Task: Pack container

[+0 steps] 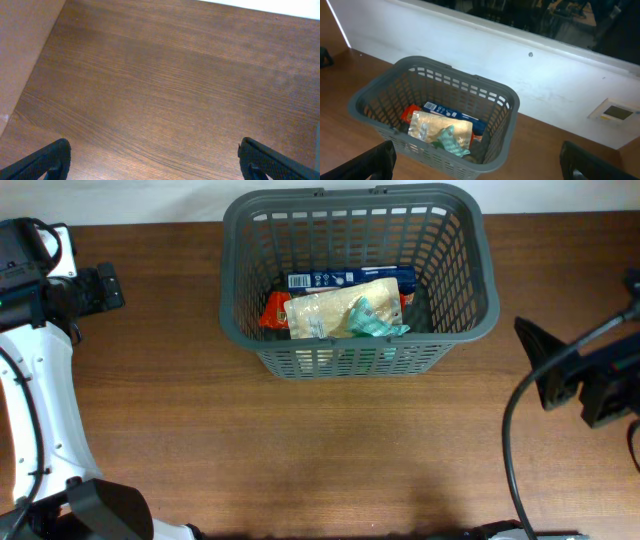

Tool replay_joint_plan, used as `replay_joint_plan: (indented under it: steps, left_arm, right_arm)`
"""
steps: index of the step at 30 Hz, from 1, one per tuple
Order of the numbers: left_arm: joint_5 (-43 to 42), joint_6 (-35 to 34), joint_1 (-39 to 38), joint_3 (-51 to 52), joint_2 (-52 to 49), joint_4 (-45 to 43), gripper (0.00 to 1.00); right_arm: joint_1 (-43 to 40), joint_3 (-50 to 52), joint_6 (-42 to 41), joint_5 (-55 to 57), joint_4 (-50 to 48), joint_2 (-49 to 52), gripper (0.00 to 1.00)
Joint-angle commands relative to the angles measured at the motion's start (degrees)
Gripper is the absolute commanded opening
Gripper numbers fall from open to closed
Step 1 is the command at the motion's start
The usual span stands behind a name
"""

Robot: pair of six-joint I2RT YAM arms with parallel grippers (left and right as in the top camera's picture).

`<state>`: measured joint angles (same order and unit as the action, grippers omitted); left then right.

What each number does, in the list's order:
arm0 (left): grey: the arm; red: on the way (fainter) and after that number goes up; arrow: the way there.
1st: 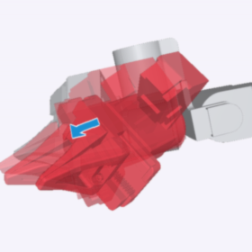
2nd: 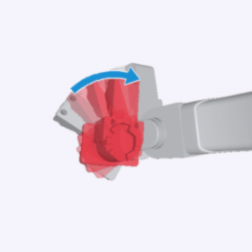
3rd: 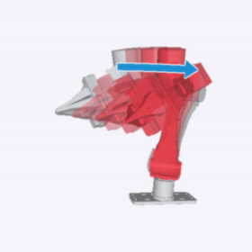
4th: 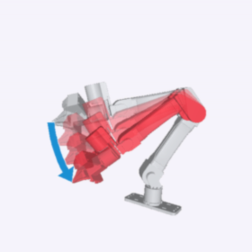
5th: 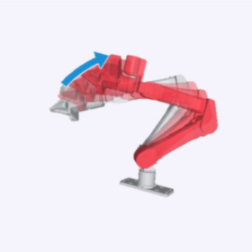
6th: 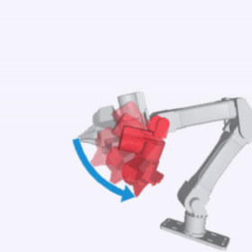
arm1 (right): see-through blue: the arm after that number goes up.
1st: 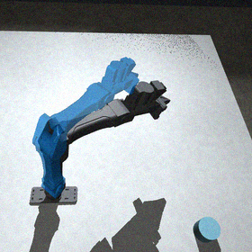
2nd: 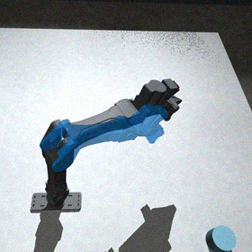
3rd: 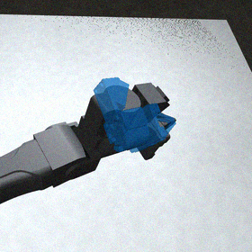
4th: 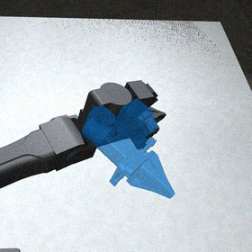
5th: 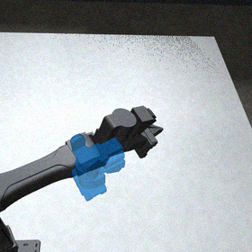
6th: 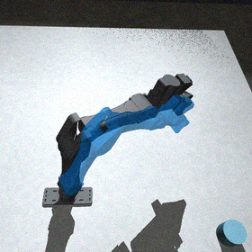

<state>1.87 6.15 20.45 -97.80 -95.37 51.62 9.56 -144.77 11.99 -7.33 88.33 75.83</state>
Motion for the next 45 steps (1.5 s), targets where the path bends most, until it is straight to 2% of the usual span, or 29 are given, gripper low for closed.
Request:
replay_joint_plan:
  steps: [1, 25, 30, 41, 45]
  left_arm:
    - [-0.7, -0.7, 0.3, 0.4, -0.2, 0.1, 0.99]
    - [-0.7, -0.8, 0.3, 0.4, -0.2, 0.1, 0.99]
    - [-0.7, -0.8, 0.3, 0.4, -0.2, 0.1, 0.99]
    - [-0.7, -0.7, 0.3, 0.4, -0.2, 0.1, 0.99]
    - [-0.7, -0.8, 0.3, 0.4, -0.2, 0.1, 0.99]
  right_arm:
    - [0.1, 0.5, -0.3, 0.5, 0.0, 0.7, 0.99]
    - [0.1, 0.5, -0.3, 0.5, 2.4, 0.8, 0.99]
    - [0.1, 0.8, -0.5, 2.8, 8.9, 0.8, 0.99]
    - [0.1, 3.3, -0.3, 7.2, 8.9, 3.2, 0.98]
    - [-0.7, 7.6, -0.2, 7.7, 3.9, 1.3, 0.99]
